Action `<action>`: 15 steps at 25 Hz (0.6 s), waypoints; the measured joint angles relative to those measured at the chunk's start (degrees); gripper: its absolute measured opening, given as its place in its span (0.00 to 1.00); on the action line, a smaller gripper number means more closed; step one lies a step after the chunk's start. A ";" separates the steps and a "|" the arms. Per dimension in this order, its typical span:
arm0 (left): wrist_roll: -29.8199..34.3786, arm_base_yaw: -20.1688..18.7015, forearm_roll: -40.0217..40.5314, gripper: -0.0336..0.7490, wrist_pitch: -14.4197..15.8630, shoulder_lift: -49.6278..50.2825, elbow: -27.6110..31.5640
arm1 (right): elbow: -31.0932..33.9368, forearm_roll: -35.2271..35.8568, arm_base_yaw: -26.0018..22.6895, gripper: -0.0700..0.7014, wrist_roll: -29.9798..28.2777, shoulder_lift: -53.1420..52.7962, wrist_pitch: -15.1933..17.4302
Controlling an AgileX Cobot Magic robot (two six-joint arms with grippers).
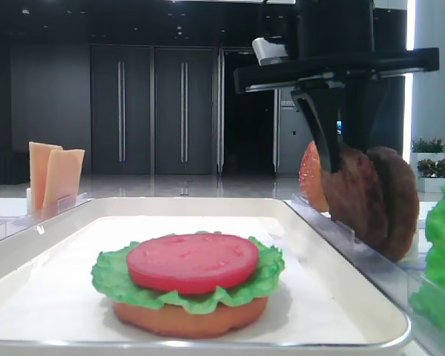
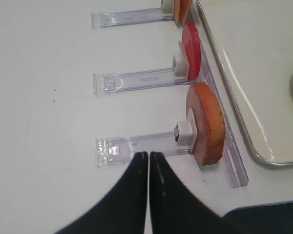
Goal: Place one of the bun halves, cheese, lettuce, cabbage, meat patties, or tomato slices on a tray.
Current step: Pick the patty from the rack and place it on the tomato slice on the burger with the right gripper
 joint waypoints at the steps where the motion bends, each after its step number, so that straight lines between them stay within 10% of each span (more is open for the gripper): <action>1: 0.00 0.00 0.00 0.04 0.00 0.00 0.00 | 0.00 0.00 0.00 0.29 0.00 -0.48 -0.31; 15: 0.00 0.00 0.00 0.04 0.00 0.00 0.00 | -1.40 2.54 0.00 0.29 0.00 -8.88 -0.05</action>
